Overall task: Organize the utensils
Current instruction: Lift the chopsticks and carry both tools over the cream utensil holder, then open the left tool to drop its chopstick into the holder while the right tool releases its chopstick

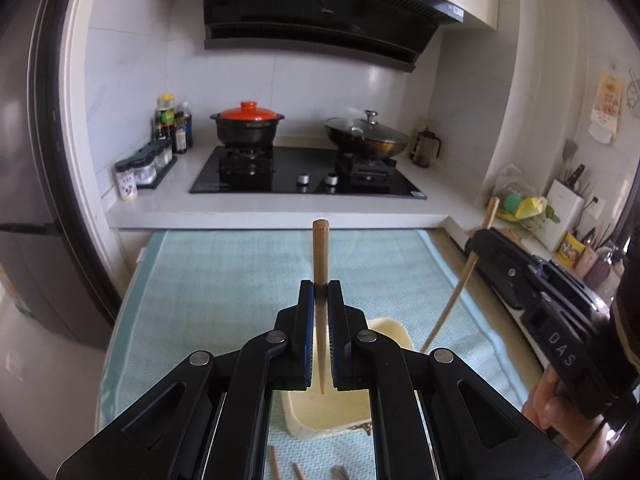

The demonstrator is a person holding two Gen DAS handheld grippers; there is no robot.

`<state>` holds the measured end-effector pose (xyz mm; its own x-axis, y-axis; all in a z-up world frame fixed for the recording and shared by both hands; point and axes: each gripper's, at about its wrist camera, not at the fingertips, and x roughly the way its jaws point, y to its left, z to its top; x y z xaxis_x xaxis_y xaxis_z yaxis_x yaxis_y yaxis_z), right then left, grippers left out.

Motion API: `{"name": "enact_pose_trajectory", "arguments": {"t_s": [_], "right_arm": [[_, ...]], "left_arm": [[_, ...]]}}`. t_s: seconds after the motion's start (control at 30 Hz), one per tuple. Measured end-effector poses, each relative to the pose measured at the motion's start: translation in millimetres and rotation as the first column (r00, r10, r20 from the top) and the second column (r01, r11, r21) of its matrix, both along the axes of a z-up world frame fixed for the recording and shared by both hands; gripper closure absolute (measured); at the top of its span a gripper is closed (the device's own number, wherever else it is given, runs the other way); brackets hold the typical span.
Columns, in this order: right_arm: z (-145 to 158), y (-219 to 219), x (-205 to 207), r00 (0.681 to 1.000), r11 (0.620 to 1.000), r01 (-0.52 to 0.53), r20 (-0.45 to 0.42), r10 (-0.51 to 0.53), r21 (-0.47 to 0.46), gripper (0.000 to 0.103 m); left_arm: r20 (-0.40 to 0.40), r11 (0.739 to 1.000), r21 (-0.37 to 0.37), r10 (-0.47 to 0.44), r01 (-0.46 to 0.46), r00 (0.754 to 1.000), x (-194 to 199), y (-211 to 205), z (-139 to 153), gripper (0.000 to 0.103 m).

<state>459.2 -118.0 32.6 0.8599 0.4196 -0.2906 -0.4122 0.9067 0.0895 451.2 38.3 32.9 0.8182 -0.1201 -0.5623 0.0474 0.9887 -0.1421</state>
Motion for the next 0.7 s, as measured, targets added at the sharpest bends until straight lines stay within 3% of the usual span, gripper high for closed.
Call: {"name": "enact_pose_trajectory", "arguments": {"t_s": [0.17,0.37,0.57,0.6,0.67,0.7], "right_arm": [[-51,7,41,0.977,1.0,-0.007,-0.212,0.005,-0.009,0.096],[-84,6,69,0.936,0.999,-0.006,-0.352,-0.008,-0.037,0.096],[-94,-2,86,0.907,0.999,0.042,-0.42,-0.031,0.016,0.09],[-93,-3,87,0.903,0.999,0.049,-0.427,-0.037,0.018,0.084],[-89,-5,85,0.906,0.998,0.063,-0.42,-0.047,0.024,0.046],[-85,-6,82,0.913,0.997,0.066,-0.405,-0.05,0.027,0.044]], "left_arm": [[-0.085,1.0,-0.006,-0.008,0.008,0.996,24,-6,-37,0.099],[-0.156,1.0,0.007,-0.013,0.014,0.988,44,-13,-68,0.099],[-0.184,1.0,-0.014,0.003,-0.006,0.983,57,-10,-75,0.096],[-0.186,1.0,-0.017,0.005,-0.008,0.982,57,-8,-74,0.09],[-0.178,1.0,-0.006,0.017,-0.018,0.984,54,-6,-72,0.068],[-0.163,1.0,0.0,0.027,-0.028,0.986,50,-5,-69,0.054]]}}
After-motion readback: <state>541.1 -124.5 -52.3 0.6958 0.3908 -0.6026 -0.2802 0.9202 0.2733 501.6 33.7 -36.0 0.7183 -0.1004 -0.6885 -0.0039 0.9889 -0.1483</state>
